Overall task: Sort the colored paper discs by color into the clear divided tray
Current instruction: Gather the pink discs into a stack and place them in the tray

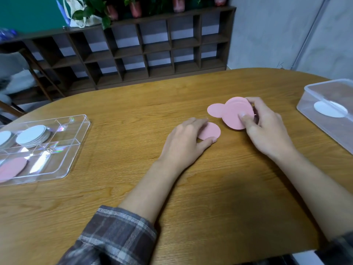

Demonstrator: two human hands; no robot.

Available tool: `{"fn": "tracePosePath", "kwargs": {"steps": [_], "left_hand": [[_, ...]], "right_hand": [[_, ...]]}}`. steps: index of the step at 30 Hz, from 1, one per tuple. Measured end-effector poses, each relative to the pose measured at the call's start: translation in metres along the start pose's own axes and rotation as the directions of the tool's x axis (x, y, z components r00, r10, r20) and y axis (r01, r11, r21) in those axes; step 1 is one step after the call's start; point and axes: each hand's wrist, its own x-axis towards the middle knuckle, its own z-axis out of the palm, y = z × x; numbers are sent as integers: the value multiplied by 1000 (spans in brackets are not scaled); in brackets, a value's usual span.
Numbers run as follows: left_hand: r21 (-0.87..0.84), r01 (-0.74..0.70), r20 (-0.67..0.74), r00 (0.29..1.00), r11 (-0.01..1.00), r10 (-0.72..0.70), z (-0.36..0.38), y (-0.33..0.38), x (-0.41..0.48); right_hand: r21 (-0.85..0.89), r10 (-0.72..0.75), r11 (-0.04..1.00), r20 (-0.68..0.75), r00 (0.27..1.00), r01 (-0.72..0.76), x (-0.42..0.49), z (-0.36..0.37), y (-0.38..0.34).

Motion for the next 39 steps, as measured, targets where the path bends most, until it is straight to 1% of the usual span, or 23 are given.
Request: {"fn": "tracePosePath", "kwargs": {"steps": [3, 7, 9, 12, 15, 17, 21, 26, 29, 32, 34, 37, 39], "left_hand": [[37, -38, -13, 999, 999, 38, -5, 0, -2], [7, -119, -104, 987, 993, 119, -10, 2, -5], [-24, -133, -143, 981, 991, 128, -8, 1, -5], [-32, -143, -253, 959, 989, 130, -5, 2, -2], [-126, -134, -310, 947, 983, 89, -5, 4, 1], [-160, -121, -321, 945, 980, 64, -5, 5, 1], [-239, -77, -303, 953, 968, 1, -2, 9, -2], [-258, -13, -303, 950, 966, -69, -2, 10, -1], [-289, 17, -323, 940, 957, -114, -3, 9, -1], [-295, 25, -330, 935, 955, -127, -2, 11, -2], [-306, 39, -329, 933, 951, -145, -1, 12, -3], [-311, 61, -317, 934, 948, -164, 0, 16, -4], [-308, 60, -316, 935, 949, -162, 2, 19, -4]], "right_hand": [[-11, -7, 1000, 14, 1000, 7, -1, 1, -1], [3, -28, 1000, 14, 1000, 28, 0, 3, 0], [25, -38, 999, 23, 999, 37, -1, 4, 0], [46, -57, 998, 73, 996, 54, -3, 5, -3], [85, -83, 994, 144, 986, 71, -4, 6, -4], [118, -92, 990, 175, 980, 72, -4, 8, -3], [139, -92, 988, 187, 978, 67, -3, 11, -1], [137, -85, 989, 272, 958, 49, -5, 13, -4], [72, -103, 994, 342, 934, 83, -10, 13, -9], [-29, -126, 989, 370, 920, 147, -11, 16, -9], [-43, -146, 984, 373, 916, 175, -10, 19, -7], [-56, -221, 966, 324, 920, 252, -10, 20, -6], [-59, -235, 963, 301, 924, 264, -11, 19, -5]]}}
